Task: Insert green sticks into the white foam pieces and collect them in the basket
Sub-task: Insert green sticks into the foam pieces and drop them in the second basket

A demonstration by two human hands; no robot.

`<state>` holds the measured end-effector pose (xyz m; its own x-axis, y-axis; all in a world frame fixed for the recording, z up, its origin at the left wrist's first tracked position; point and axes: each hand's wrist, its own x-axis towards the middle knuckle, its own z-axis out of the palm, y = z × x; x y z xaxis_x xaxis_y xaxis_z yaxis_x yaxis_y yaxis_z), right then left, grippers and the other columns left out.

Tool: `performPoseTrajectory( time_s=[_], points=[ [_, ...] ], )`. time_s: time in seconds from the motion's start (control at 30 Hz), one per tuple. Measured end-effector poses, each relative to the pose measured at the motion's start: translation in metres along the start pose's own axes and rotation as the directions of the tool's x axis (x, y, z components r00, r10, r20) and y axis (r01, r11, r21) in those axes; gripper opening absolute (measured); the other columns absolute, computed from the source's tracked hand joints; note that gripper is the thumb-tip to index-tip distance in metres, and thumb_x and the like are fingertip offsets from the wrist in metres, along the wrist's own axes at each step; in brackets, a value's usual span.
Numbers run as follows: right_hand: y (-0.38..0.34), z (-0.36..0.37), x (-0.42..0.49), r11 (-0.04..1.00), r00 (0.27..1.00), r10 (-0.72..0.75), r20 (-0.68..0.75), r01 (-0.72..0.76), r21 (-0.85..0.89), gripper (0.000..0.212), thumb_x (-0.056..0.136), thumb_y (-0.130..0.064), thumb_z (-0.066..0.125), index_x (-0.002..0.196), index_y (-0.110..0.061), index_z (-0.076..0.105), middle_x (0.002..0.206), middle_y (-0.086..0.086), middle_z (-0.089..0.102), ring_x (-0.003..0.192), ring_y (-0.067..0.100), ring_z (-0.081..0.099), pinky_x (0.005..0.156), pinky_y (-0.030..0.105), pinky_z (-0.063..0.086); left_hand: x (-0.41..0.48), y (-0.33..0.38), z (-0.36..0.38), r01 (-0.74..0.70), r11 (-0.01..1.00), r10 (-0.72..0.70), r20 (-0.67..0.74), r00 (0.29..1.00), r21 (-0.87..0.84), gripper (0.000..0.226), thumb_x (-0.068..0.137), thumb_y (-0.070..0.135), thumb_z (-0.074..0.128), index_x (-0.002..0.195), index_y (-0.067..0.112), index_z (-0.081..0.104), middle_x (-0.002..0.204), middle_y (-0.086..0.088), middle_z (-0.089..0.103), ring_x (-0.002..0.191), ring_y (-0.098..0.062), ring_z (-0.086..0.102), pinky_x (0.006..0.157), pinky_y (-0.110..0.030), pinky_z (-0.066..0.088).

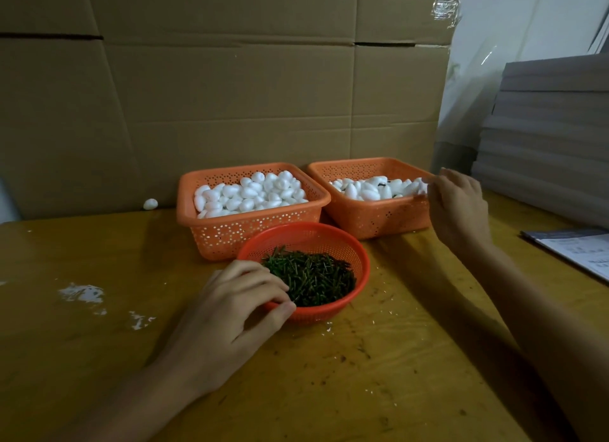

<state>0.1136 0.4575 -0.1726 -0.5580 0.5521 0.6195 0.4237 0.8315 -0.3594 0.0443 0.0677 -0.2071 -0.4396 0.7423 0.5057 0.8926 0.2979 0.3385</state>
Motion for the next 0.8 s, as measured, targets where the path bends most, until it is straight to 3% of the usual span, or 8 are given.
performPoseTrajectory(
  time_s=[0.13,0.2,0.27,0.37,0.53,0.67,0.73,0.8],
  points=[
    [-0.054,-0.014,-0.017,0.977,0.968,-0.178,-0.174,0.195,0.084,0.029,0.108,-0.023,0.048,0.127,-0.01,0.065,0.14,0.013,0.058,0.131,0.03,0.05,0.102,0.048,0.047,0.001,0.0,0.001,-0.003,1.0,0.003,0.005,1.0,0.014,0.046,0.102,0.066,0.036,0.102,0.04,0.074,0.112,0.032,0.065,0.125,0.003,0.05,0.104,-0.03,0.039],
    [-0.086,-0.024,-0.031,0.882,0.923,-0.385,-0.027,0.376,0.282,0.023,0.107,-0.025,0.052,0.122,-0.017,0.067,0.125,0.0,0.065,0.114,0.014,0.06,0.094,0.039,0.053,0.001,0.001,0.0,0.004,1.0,-0.004,0.012,1.0,0.006,0.046,0.103,0.067,0.036,0.102,0.039,0.074,0.11,0.03,0.065,0.122,0.001,0.052,0.102,-0.033,0.041],
    [-0.115,-0.03,-0.051,0.774,0.741,-0.601,0.3,0.446,0.449,0.023,0.104,-0.032,0.057,0.124,-0.026,0.067,0.123,-0.013,0.065,0.11,0.0,0.06,0.092,0.023,0.052,0.0,0.001,0.0,0.01,1.0,-0.01,0.027,1.0,-0.004,0.044,0.103,0.065,0.037,0.102,0.039,0.072,0.109,0.028,0.064,0.12,-0.002,0.053,0.1,-0.036,0.043],
    [-0.136,-0.024,-0.074,0.726,0.435,-0.661,0.611,0.578,0.373,0.037,0.107,-0.043,0.049,0.14,-0.03,0.062,0.141,-0.013,0.059,0.127,0.001,0.051,0.102,0.02,0.04,0.002,0.002,0.0,-0.01,1.0,0.01,0.037,0.999,0.004,0.04,0.104,0.062,0.038,0.101,0.038,0.07,0.107,0.026,0.063,0.118,-0.003,0.054,0.098,-0.038,0.044],
    [-0.145,-0.03,-0.082,0.769,0.399,-0.565,0.722,0.572,0.285,0.039,0.112,-0.043,0.038,0.143,-0.029,0.058,0.137,-0.002,0.063,0.125,0.016,0.056,0.104,0.041,0.044,0.0,0.004,-0.001,0.0,1.0,0.001,0.018,1.0,-0.008,0.042,0.103,0.062,0.038,0.106,0.037,0.071,0.113,0.026,0.064,0.13,0.0,0.049,0.106,-0.042,0.043],
    [-0.147,-0.029,-0.085,0.774,0.412,-0.533,0.739,0.589,0.231,0.042,0.112,-0.042,0.036,0.147,-0.026,0.054,0.139,0.002,0.061,0.128,0.022,0.056,0.107,0.043,0.042,0.019,0.0,-0.021,-0.052,0.964,0.118,-0.244,0.963,0.26,0.04,0.104,0.049,0.044,0.124,0.024,0.068,0.135,0.004,0.065,0.145,-0.023,0.044,0.115,-0.051,0.039],
    [-0.147,-0.03,-0.084,0.779,0.411,-0.525,0.745,0.585,0.226,0.044,0.113,-0.042,0.035,0.15,-0.027,0.052,0.145,0.002,0.058,0.134,0.022,0.052,0.111,0.044,0.04,0.04,-0.002,-0.038,0.04,0.948,0.076,-0.348,0.934,0.315,0.037,0.105,0.041,0.048,0.129,0.018,0.064,0.136,-0.005,0.064,0.138,-0.03,0.05,0.11,-0.049,0.042],
    [-0.148,-0.03,-0.083,0.786,0.407,-0.514,0.755,0.575,0.226,0.044,0.113,-0.043,0.035,0.152,-0.029,0.05,0.149,0.0,0.055,0.139,0.021,0.049,0.114,0.043,0.038,0.067,-0.008,-0.055,0.246,0.913,-0.124,-0.353,0.927,0.326,0.032,0.107,0.033,0.048,0.13,0.016,0.063,0.129,-0.009,0.066,0.124,-0.033,0.057,0.097,-0.045,0.045]
  ],
)
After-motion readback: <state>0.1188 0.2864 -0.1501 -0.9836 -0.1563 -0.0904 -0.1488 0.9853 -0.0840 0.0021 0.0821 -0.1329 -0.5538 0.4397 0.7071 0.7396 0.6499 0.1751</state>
